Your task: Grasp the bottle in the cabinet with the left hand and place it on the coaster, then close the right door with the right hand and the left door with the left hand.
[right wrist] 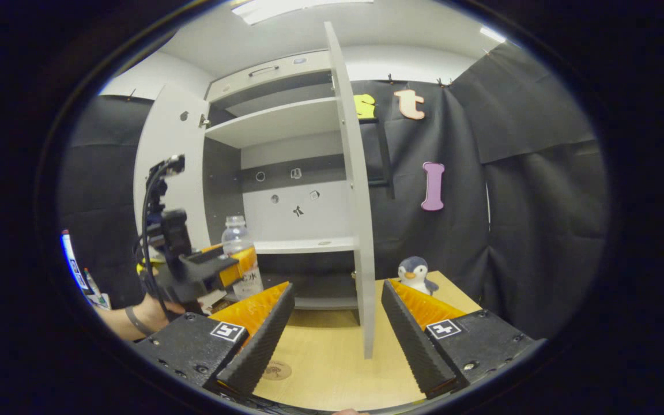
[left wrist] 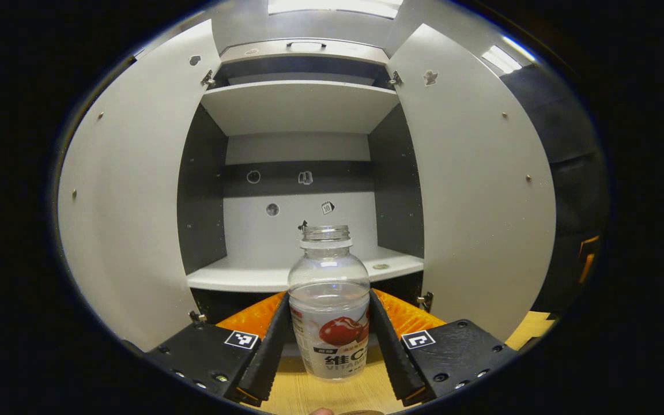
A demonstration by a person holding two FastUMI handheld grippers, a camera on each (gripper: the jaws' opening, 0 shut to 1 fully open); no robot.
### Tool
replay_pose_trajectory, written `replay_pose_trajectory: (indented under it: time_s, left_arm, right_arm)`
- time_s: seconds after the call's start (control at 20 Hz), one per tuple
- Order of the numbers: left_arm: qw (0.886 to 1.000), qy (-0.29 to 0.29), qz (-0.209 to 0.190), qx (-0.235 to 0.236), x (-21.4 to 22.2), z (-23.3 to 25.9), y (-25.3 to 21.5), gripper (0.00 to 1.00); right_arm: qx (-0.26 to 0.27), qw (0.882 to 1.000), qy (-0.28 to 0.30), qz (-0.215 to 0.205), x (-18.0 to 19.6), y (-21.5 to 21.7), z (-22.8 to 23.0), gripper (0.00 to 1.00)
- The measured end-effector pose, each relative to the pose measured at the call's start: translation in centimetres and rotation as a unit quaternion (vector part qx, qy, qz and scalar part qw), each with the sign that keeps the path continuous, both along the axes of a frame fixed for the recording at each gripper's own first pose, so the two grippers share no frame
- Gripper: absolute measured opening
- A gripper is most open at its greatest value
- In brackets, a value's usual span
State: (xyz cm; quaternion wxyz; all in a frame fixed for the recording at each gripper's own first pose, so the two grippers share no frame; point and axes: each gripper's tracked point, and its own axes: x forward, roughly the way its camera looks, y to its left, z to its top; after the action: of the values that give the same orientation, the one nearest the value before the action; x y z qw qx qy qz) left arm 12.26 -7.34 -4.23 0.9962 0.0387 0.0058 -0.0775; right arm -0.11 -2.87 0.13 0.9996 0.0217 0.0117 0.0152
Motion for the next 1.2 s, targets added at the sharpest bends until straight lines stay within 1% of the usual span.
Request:
replay_pose_trajectory:
  time_s: [0.2, 0.35, 0.4, 0.45, 0.5, 0.55, 0.6, 0.65, 0.75, 0.85, 1.05, 1.2]
  left_arm:
    - [1.000, 0.007, 0.005, -0.006, -2.9, -4.2, -0.9, 0.75]
    - [1.000, 0.008, 0.021, -0.001, -4.8, -7.5, -1.1, 0.75]
    - [1.000, 0.009, 0.025, -0.001, -5.3, -8.6, -1.1, 0.75]
    - [1.000, 0.013, 0.028, -0.004, -5.8, -9.9, -1.2, 0.75]
    - [0.999, 0.020, 0.031, -0.004, -6.3, -11.4, -1.3, 0.75]
    - [0.999, 0.032, 0.035, 0.004, -6.7, -12.9, -1.3, 0.75]
    - [0.998, 0.041, 0.037, 0.009, -7.2, -14.1, -1.3, 0.75]
    - [0.998, 0.048, 0.037, 0.009, -7.6, -15.1, -1.4, 0.75]
    - [0.998, 0.048, 0.039, 0.001, -8.2, -16.3, -1.3, 0.75]
    - [0.999, 0.036, 0.039, -0.003, -8.8, -16.9, -1.4, 0.75]
    - [0.998, 0.022, 0.053, 0.025, -9.6, -18.7, -1.3, 0.75]
    - [0.998, 0.028, 0.058, 0.022, -10.0, -20.0, -1.5, 0.75]
  right_arm:
    - [-0.004, 1.000, -0.001, 0.010, -0.3, 0.8, 0.5, 0.96]
    - [0.004, 1.000, 0.001, 0.018, -0.5, 1.2, 0.6, 0.96]
    - [0.006, 1.000, 0.005, 0.018, -0.7, 1.1, 0.6, 0.99]
    - [0.010, 1.000, 0.008, 0.019, -0.8, 1.1, 0.6, 0.99]
    - [0.012, 1.000, 0.010, 0.019, -0.9, 1.1, 0.6, 0.99]
    - [0.014, 1.000, 0.011, 0.019, -1.0, 1.0, 0.7, 0.96]
    - [0.013, 1.000, 0.010, 0.017, -1.0, 0.9, 0.8, 0.99]
    - [0.011, 1.000, 0.010, 0.014, -1.0, 0.7, 1.0, 0.99]
    - [0.007, 1.000, 0.012, 0.012, -1.0, 0.5, 1.2, 1.00]
    - [0.006, 1.000, 0.015, 0.010, -1.3, 0.4, 1.4, 0.99]
    - [0.001, 1.000, 0.018, -0.006, -1.8, -0.7, 1.7, 0.99]
    - [-0.007, 1.000, 0.020, -0.016, -2.2, -1.3, 1.6, 0.99]
